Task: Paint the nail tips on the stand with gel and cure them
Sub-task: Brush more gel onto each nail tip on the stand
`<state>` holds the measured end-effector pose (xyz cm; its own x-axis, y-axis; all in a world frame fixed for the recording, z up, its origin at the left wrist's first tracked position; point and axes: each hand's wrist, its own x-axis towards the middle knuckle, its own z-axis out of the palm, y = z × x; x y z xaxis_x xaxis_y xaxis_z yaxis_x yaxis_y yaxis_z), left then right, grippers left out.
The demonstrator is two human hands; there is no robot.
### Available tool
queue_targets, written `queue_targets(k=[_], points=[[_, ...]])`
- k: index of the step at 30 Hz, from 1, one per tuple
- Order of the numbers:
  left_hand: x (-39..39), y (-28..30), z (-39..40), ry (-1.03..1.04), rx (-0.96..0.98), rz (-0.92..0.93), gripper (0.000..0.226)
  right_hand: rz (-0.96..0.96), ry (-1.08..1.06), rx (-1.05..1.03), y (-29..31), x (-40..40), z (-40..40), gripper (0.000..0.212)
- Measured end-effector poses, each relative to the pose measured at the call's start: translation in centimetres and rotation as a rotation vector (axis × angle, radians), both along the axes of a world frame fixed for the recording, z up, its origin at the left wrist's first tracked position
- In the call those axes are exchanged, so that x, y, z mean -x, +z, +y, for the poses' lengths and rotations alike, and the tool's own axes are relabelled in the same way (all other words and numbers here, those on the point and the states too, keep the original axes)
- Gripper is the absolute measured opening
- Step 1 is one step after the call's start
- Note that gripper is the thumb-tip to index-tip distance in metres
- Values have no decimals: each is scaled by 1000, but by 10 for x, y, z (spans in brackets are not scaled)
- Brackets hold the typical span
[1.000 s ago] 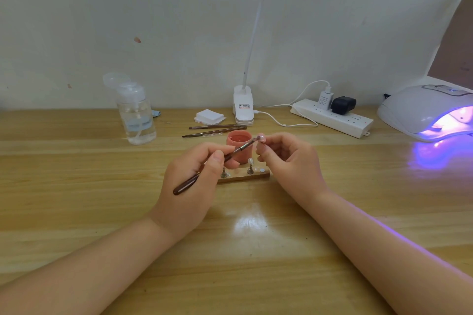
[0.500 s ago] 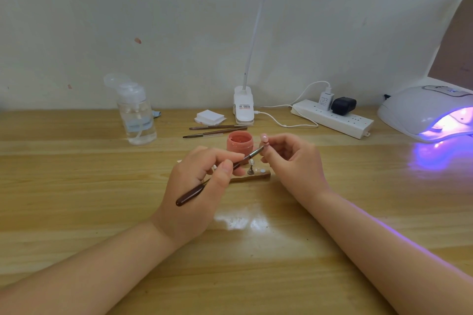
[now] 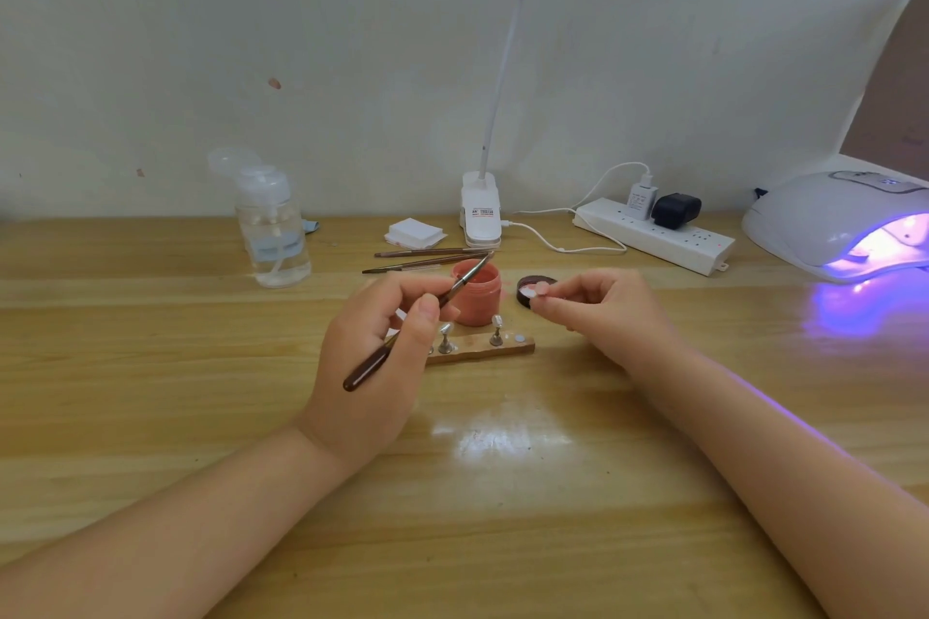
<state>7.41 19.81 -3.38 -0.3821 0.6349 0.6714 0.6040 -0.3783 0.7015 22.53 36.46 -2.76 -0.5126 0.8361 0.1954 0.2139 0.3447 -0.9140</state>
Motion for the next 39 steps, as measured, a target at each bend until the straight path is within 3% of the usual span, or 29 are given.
queue_targets(k=[14,18,22,25,33,36,39], points=[[-1,-1,0,-22,18,-16,19,-281,128,-123,-3,1,0,8],[-1,-3,4,11,60,-140,15,-296,134,-126,-3,-1,4,13],[0,-5,8,26,60,-439,15,-326,108,-186,-5,-3,8,27],[0,-5,9,5,82,-564,14,-330,47,-266,-8,-3,10,30],[-3,-7,9,-114,79,-526,14,-257,28,-521,-11,-7,3,27],[-3,-7,9,-112,67,-532,15,-337,25,-686,-13,-4,-7,20],[-4,-7,9,-111,63,-511,18,-522,21,-915,-16,2,-15,31]])
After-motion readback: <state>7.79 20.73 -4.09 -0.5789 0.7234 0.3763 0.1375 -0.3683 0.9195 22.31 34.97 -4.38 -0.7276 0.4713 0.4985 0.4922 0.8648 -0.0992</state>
